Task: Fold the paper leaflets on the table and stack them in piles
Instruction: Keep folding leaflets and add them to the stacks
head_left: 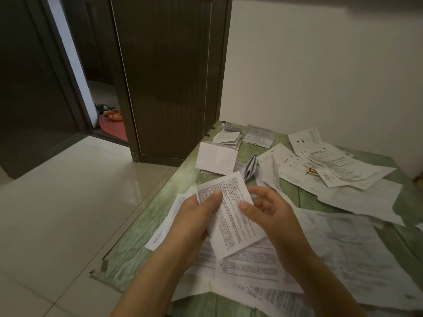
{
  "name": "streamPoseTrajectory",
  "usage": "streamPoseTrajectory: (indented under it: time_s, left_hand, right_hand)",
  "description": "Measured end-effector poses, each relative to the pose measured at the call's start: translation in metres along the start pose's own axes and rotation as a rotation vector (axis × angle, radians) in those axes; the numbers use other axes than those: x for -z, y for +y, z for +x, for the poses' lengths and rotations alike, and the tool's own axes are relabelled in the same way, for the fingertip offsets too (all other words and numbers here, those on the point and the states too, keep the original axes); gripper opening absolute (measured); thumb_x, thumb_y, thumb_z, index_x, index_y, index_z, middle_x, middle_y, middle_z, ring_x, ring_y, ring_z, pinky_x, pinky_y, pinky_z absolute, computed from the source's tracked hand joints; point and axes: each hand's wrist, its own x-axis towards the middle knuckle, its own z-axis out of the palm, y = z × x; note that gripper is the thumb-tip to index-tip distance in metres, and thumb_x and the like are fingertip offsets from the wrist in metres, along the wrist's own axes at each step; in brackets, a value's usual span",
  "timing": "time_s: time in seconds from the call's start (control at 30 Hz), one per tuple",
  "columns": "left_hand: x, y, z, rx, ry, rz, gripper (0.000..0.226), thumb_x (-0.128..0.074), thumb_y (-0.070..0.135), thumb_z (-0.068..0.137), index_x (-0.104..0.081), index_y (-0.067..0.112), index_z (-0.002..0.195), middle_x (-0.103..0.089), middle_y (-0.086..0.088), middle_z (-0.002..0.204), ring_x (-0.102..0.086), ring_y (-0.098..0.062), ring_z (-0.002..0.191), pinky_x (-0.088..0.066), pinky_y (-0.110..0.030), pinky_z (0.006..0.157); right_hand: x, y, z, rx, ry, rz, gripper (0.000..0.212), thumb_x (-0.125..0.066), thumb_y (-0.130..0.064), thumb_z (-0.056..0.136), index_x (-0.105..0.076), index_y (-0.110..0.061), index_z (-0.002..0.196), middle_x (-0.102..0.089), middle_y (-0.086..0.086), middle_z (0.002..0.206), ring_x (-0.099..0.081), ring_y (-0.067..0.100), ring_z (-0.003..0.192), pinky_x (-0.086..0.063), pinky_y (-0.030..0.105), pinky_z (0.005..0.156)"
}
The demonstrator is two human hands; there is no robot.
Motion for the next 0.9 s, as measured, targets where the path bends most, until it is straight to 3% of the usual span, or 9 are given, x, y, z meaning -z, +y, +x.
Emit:
streamPoseTrajectory:
  time_s: [0.17, 0.27, 0.43, 0.6, 0.7, 0.8, 0.9]
  left_hand:
    - [0.0029, 0.0024, -0.0013, 0.010, -0.057, 0.049, 0.017, -0.057, 0.021, 0.090, -0.066, 0.010, 0.099, -0.074, -0.005, 0.090, -0.072, -0.020, 0.081, -0.058, -0.025, 0.064]
    - [0.0026, 0.0020, -0.0019, 0.006, -0.032, 0.086, 0.014, -0.056, 0.013, 0.091, -0.067, 0.013, 0.100, -0.075, -0.002, 0.091, -0.071, -0.018, 0.083, -0.059, -0.028, 0.070]
    - [0.0024, 0.0010, -0.0007, 0.007, 0.043, 0.113, 0.017, -0.052, 0.014, 0.094, -0.068, 0.015, 0.098, -0.075, -0.001, 0.087, -0.071, -0.020, 0.080, -0.058, -0.036, 0.074]
    - [0.0009, 0.0045, -0.0015, 0.091, 0.060, 0.037, 0.020, -0.042, 0.009, 0.095, -0.062, 0.009, 0.095, -0.073, -0.006, 0.076, -0.071, -0.020, 0.072, -0.059, -0.036, 0.068]
    - [0.0006, 0.0060, -0.0015, 0.186, 0.049, -0.066, 0.032, -0.040, 0.030, 0.098, -0.061, 0.006, 0.099, -0.073, -0.010, 0.077, -0.070, -0.023, 0.071, -0.058, -0.033, 0.055]
    - [-0.0001, 0.0034, -0.0005, 0.241, 0.010, -0.046, 0.041, -0.045, 0.046, 0.093, -0.063, 0.009, 0.099, -0.073, -0.009, 0.082, -0.070, -0.022, 0.075, -0.056, -0.028, 0.049]
    - [-0.0011, -0.0008, -0.0013, 0.197, 0.012, 0.042, 0.024, -0.057, 0.027, 0.091, -0.065, 0.005, 0.094, -0.073, -0.009, 0.081, -0.070, -0.020, 0.071, -0.057, -0.026, 0.051]
  right_hand:
    - [0.0033, -0.0006, 0.0011, -0.048, 0.009, 0.089, 0.010, -0.061, -0.010, 0.087, -0.062, -0.004, 0.095, -0.073, 0.006, 0.080, -0.071, 0.020, 0.071, -0.056, 0.024, 0.058]
    - [0.0034, 0.0003, 0.0028, -0.092, 0.025, 0.176, 0.013, -0.058, -0.011, 0.089, -0.061, -0.007, 0.101, -0.074, 0.006, 0.088, -0.072, 0.023, 0.079, -0.059, 0.031, 0.066]
    - [0.0040, 0.0035, 0.0039, -0.143, -0.088, 0.201, 0.021, -0.052, -0.004, 0.091, -0.061, -0.016, 0.104, -0.074, 0.002, 0.095, -0.071, 0.023, 0.086, -0.059, 0.034, 0.073]
    - [0.0048, 0.0048, 0.0039, -0.123, -0.049, 0.149, 0.020, -0.053, -0.001, 0.090, -0.066, -0.015, 0.094, -0.074, 0.001, 0.086, -0.070, 0.021, 0.081, -0.057, 0.026, 0.066]
    - [0.0054, 0.0040, 0.0029, -0.053, 0.004, 0.077, 0.034, -0.049, 0.013, 0.086, -0.068, -0.012, 0.072, -0.072, -0.002, 0.075, -0.069, 0.016, 0.074, -0.055, 0.024, 0.057]
    - [0.0052, 0.0045, 0.0020, 0.020, 0.024, 0.009, 0.039, -0.045, 0.019, 0.084, -0.067, -0.008, 0.065, -0.071, -0.003, 0.076, -0.068, 0.008, 0.070, -0.050, 0.018, 0.052]
    - [0.0038, 0.0057, 0.0023, 0.055, 0.017, 0.000, 0.038, -0.046, 0.015, 0.085, -0.069, -0.008, 0.066, -0.072, -0.003, 0.080, -0.067, 0.009, 0.071, -0.051, 0.018, 0.055]
